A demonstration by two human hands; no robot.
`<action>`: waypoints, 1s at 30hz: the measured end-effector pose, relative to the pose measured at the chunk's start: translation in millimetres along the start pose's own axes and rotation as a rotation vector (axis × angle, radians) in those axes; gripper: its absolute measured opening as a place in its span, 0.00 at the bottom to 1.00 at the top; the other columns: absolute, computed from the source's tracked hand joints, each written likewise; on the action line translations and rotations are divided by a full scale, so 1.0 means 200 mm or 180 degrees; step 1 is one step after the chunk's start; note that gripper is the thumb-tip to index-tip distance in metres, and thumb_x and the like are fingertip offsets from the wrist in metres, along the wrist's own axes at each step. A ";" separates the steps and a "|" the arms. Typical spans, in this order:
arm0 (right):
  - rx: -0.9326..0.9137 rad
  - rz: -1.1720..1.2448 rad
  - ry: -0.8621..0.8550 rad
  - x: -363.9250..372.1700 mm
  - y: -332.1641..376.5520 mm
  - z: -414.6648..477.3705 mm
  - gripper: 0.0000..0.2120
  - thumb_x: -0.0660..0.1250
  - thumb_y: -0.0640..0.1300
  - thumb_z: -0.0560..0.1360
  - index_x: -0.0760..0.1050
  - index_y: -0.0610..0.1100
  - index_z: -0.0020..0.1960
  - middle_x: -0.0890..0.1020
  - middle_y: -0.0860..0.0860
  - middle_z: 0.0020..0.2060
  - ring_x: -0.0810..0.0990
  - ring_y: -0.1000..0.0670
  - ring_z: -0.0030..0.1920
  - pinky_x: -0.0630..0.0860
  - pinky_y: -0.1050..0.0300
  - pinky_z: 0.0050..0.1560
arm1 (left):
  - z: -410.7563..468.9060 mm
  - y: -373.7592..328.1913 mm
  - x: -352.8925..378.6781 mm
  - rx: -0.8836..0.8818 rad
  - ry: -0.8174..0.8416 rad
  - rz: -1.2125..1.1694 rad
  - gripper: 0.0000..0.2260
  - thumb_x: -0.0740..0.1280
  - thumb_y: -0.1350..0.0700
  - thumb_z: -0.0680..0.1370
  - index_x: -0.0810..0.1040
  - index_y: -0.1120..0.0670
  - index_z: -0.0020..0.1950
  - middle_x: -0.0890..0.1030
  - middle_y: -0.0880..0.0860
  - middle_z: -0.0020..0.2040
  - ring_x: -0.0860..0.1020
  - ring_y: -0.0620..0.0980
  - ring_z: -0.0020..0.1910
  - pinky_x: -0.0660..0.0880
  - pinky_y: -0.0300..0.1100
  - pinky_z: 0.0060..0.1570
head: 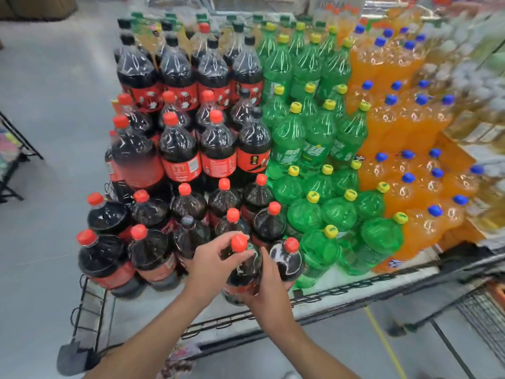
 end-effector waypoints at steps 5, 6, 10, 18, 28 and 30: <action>0.0194 -0.0806 -0.0039 -0.02 -0.03 -0.03 0.57 0.79 0.58 0.68 0.45 0.52 0.84 0.62 0.53 0.72 0.75 0.46 0.68 0.78 0.46 0.57 | 0.02 0.06 0.06 -0.0034 0.0045 0.0034 0.15 0.80 0.56 0.73 0.86 0.50 0.60 0.86 0.39 0.53 0.83 0.38 0.56 0.76 0.36 0.61; 0.0272 -0.1021 0.0001 -0.02 -0.03 -0.03 0.57 0.77 0.60 0.69 0.42 0.54 0.83 0.66 0.53 0.70 0.77 0.44 0.64 0.78 0.45 0.52 | 0.02 0.06 0.08 -0.0034 0.0062 0.0062 0.16 0.80 0.55 0.73 0.86 0.49 0.60 0.86 0.38 0.54 0.82 0.38 0.57 0.76 0.36 0.62; 0.0728 -0.1547 0.0239 -0.02 -0.09 -0.04 0.54 0.70 0.67 0.73 0.34 0.57 0.81 0.83 0.50 0.58 0.81 0.43 0.57 0.78 0.49 0.49 | 0.03 0.10 0.10 -0.0091 0.0094 0.0071 0.16 0.80 0.54 0.74 0.86 0.48 0.61 0.85 0.36 0.55 0.82 0.37 0.58 0.76 0.41 0.64; 0.0731 -0.1654 0.0224 0.00 -0.13 -0.04 0.52 0.69 0.63 0.76 0.32 0.58 0.81 0.80 0.54 0.62 0.83 0.45 0.57 0.77 0.49 0.48 | 0.01 0.18 0.14 -0.0156 0.0136 0.0128 0.17 0.80 0.53 0.73 0.86 0.48 0.62 0.85 0.36 0.58 0.80 0.36 0.61 0.76 0.46 0.67; 0.0652 -0.1806 0.0212 0.02 -0.16 -0.03 0.51 0.66 0.69 0.74 0.33 0.59 0.81 0.80 0.54 0.60 0.84 0.46 0.54 0.75 0.51 0.42 | 0.02 0.20 0.16 -0.0046 0.0336 0.0237 0.15 0.79 0.55 0.74 0.85 0.48 0.60 0.84 0.35 0.58 0.80 0.38 0.62 0.75 0.42 0.67; 0.0644 -0.1828 0.0257 0.02 -0.16 -0.04 0.51 0.65 0.70 0.74 0.33 0.58 0.82 0.80 0.55 0.60 0.83 0.46 0.55 0.72 0.52 0.41 | 0.03 0.18 0.17 0.0028 0.0496 0.0319 0.14 0.78 0.55 0.75 0.84 0.46 0.59 0.84 0.36 0.57 0.80 0.39 0.61 0.76 0.42 0.65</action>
Point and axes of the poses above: each hand's wrist, its own z-axis towards the middle knuckle, its own x-axis out of the palm, y = z × x, the point moved 7 cm from there along z, towards the middle knuckle
